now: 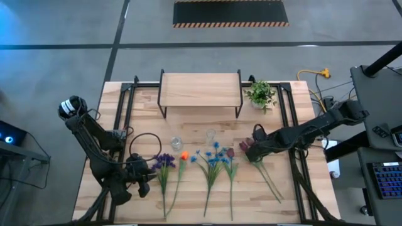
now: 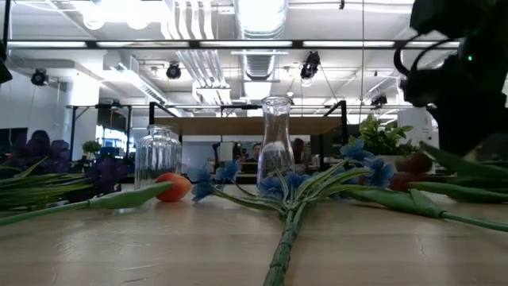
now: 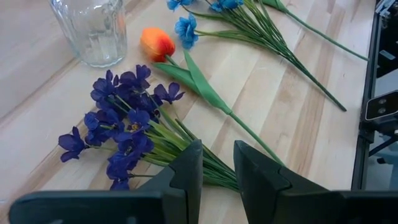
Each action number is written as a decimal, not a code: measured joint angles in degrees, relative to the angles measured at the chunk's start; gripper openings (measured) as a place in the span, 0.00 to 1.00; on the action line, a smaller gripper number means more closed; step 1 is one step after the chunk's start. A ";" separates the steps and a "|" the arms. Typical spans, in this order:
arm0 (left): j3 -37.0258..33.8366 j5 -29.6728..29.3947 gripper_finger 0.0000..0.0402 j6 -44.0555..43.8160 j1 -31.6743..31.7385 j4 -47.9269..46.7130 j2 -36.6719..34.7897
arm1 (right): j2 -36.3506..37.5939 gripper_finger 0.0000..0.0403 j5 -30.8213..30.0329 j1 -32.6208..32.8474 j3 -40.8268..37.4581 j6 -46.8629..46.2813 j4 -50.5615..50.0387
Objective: Pick and place flowers into a vace then onto a shelf
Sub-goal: Put the right red tulip into the right transparent vase
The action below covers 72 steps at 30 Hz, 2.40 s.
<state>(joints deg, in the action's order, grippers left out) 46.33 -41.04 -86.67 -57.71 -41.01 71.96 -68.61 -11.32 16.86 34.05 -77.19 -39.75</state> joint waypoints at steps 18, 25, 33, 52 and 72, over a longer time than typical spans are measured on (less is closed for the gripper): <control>-0.02 -0.03 0.18 0.04 0.38 -0.37 0.00 | 9.95 0.02 -28.52 0.00 16.84 31.00 9.44; -0.05 -3.04 0.18 0.10 1.18 -0.35 0.02 | 4.40 0.02 -36.00 -0.07 24.57 52.71 21.88; -0.07 -4.62 0.18 0.10 1.51 -0.16 0.02 | -4.57 0.02 -36.86 -1.08 33.04 69.11 32.32; -0.07 -4.72 0.18 0.34 1.51 -0.23 0.02 | -13.41 0.02 -34.55 -2.91 37.78 81.01 49.15; -0.63 -5.89 0.18 0.50 1.51 -0.29 0.02 | -15.92 0.02 -32.06 -3.87 39.42 81.89 52.42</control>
<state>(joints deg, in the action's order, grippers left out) 45.69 -46.93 -86.17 -56.21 -41.30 71.99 -84.53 -43.38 12.99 73.47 4.71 12.67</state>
